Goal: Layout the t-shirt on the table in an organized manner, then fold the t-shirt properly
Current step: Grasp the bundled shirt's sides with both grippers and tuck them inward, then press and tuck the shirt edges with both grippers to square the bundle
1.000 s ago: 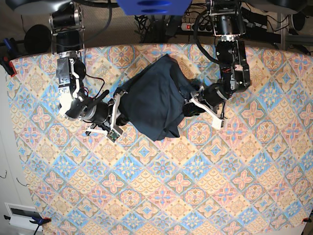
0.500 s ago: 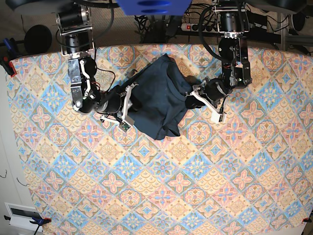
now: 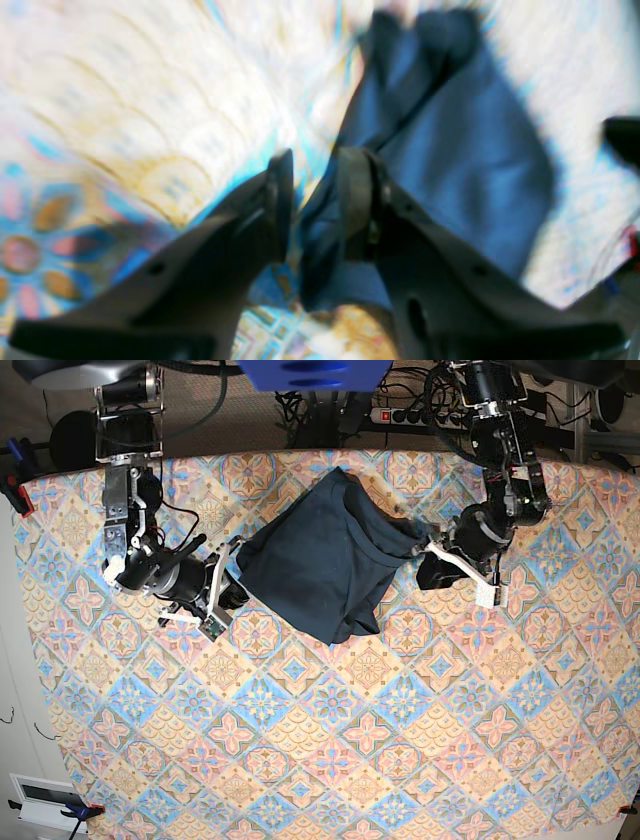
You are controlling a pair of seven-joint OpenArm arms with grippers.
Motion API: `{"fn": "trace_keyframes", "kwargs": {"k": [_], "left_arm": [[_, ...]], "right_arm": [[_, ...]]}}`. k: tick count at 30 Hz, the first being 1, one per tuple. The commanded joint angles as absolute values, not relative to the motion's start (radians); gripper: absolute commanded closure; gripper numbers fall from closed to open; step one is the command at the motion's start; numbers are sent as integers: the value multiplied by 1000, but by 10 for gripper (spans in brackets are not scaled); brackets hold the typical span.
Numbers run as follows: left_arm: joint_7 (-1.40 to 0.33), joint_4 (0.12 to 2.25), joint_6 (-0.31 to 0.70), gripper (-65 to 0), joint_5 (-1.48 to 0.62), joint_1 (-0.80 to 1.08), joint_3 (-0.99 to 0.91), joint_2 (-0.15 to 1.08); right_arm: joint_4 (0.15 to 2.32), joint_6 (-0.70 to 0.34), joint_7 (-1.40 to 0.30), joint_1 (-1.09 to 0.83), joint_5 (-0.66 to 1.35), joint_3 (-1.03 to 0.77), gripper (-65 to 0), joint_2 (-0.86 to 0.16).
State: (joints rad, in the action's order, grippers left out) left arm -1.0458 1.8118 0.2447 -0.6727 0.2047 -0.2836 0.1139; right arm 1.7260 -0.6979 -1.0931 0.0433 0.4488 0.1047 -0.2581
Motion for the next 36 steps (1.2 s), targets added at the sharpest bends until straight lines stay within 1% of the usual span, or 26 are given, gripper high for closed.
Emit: {"fn": "trace_keyframes", "kwargs": {"k": [1,5,8,10,13,14,16,20,23,28,31,33,36], "left_arm": [[-1032,1848,255,-146,-719,208,-302,116],[-1038,1871,257,-146,-885,236,-346,113],[-1102,1871,257,-147,-1000,266,-344,84],[-1125,1871,257,-147,-1023,285,-320,64],[-1127,1876,257,-129,-1007,318,-243,62],[-1127,1876,257,-99,-995,331,-220,62],[-1127,1876,257,0,-972,348,-189,65],[-1129,1876,257,0,-923,371,-120,85],[-1129,1876,252,0,-848,371,-25,125],[-1124,1870,249,0,-659,364,70,170],[-1124,1844,249,0,-499,332,76,173],[-1124,1808,249,0,-450,311,76,176],[-1124,1773,249,0,-415,277,74,179]], "right_arm": [[1774,-698,-1064,70,470,96,-43,-268],[1810,-698,-1064,73,470,101,-44,-263],[1808,-698,-1059,76,470,150,-44,-262],[1808,-698,-1059,124,469,208,-44,-262],[1785,-698,-1059,209,469,315,-42,-262],[1765,-698,-1058,232,469,346,-42,-262],[1718,-698,-1058,266,467,383,-42,-262],[1598,-698,-1056,291,467,409,-42,-252],[1520,-698,-1055,331,443,410,-42,-180],[1422,-698,-1055,380,229,487,-42,-96],[1366,-698,-992,394,90,552,-42,-84],[1328,-698,-954,394,33,605,-42,-77],[1265,-698,-937,394,12,665,-42,-70]]}}
